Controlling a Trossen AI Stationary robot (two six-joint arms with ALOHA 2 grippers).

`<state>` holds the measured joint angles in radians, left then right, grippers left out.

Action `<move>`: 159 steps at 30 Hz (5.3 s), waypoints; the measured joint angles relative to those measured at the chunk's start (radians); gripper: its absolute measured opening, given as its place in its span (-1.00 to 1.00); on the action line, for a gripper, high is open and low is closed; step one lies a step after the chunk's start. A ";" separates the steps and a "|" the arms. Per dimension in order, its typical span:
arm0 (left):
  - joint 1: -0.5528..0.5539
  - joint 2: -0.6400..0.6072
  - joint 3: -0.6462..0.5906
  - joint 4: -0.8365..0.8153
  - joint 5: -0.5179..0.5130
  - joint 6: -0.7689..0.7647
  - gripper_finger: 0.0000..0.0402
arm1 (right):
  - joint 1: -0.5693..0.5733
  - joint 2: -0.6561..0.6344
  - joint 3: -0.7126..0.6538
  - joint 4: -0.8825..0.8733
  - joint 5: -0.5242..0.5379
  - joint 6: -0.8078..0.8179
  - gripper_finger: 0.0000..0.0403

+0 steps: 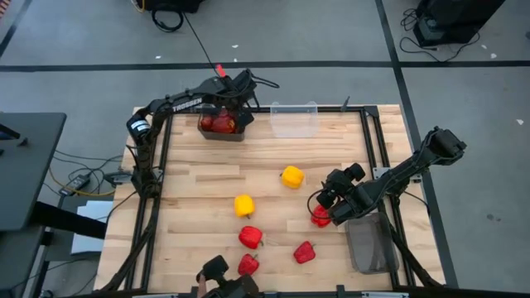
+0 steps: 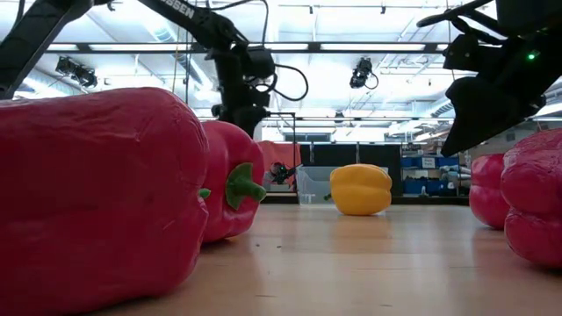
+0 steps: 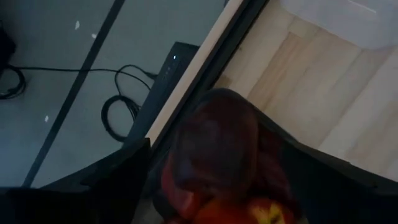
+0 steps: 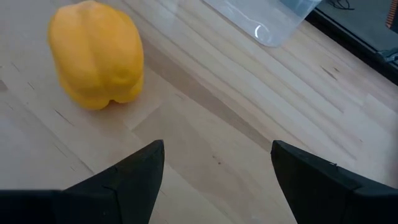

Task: Sort produce into baskets
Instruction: Put the yellow bell pepper into the transparent bin

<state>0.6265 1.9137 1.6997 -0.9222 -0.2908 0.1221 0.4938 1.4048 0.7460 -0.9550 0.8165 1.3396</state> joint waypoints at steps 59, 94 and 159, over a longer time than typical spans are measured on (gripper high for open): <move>-0.777 -0.580 -1.083 1.237 -0.088 -0.104 0.63 | -0.381 0.000 0.050 0.714 -0.397 -0.843 0.46; -0.703 -0.349 -1.082 1.583 -0.100 -0.124 0.63 | -0.519 0.000 -0.006 0.687 -0.597 -1.019 0.91; -0.504 -0.142 -0.765 1.375 0.144 -0.050 0.47 | -0.378 0.224 -0.058 1.223 -0.366 -0.912 0.97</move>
<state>0.1226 1.7717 0.9346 0.4525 -0.1465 0.0723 0.1156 1.6283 0.6878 0.2681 0.4506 0.4276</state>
